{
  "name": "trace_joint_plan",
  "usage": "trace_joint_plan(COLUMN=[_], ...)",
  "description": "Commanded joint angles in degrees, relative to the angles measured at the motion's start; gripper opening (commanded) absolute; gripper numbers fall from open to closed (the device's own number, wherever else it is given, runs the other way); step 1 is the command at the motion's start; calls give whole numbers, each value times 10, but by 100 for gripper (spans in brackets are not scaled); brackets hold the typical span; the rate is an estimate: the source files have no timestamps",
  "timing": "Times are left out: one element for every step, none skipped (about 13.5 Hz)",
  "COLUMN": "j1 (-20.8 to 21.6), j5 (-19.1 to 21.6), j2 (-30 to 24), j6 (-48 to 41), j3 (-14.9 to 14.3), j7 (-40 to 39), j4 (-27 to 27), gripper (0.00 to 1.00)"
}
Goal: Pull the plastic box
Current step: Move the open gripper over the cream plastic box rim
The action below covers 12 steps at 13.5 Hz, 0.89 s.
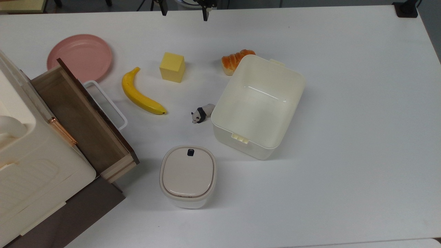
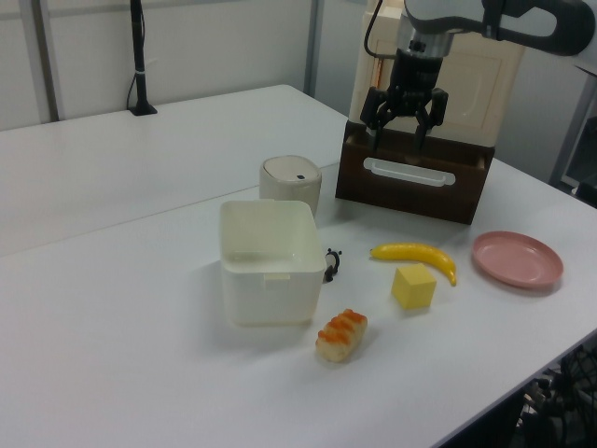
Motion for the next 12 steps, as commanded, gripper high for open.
trace_joint_plan(j1=[10, 10, 10, 13, 20, 24, 25, 25, 24, 23, 23, 24], j5=[4, 5, 6, 7, 8, 7, 6, 6, 6, 6, 6, 6], j2=[-10, -10, -10, -7, -6, 0, 7, 18, 24, 33, 35, 38], j6=[49, 77, 85, 97, 120, 144, 166, 172, 175, 182, 183, 183], j3=[-1, 0, 1, 2, 2, 2, 3, 11, 20, 31, 35, 37], j7=[12, 15, 14, 10, 8, 8, 0, -21, -64, -150, -227, -279], j4=[-20, -27, -29, -28, -31, -37, -43, -43, -42, -41, -40, -40], gripper=[100, 100, 100, 100, 100, 100, 100, 100, 100, 100, 100, 100])
